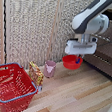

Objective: Move your gripper in the direction of the red bowl and clutch it softly. Cautiously raise the red bowl up from the surface. Hover the red bowl above the basket and gently bring it down inside. Let go of the gripper's grasp when the red bowl is within the basket.

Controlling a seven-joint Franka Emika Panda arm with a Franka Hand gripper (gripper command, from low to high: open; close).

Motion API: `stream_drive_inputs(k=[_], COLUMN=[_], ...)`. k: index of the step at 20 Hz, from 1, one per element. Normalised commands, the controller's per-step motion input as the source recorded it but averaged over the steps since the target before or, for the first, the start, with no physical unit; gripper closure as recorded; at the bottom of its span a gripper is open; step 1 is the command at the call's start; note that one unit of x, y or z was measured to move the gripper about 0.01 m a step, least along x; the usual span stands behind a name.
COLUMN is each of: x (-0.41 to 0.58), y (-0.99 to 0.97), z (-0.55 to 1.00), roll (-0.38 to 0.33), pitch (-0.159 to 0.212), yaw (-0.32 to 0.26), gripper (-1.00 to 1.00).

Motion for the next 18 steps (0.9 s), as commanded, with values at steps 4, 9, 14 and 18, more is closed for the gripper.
stream_drive_inputs(k=[4, 9, 14, 18], x=[0.369, 0.330, 0.319, 0.308], y=[0.38, 0.58, 0.76, 0.84], z=[0.77, 0.55, 0.38, 0.27], roll=[0.031, 0.015, 0.014, 0.000], pitch=[0.073, 0.026, -0.003, -0.035], yaw=[0.131, 0.086, 0.019, 0.000], gripper=[1.00, 1.00, 1.00, 1.00])
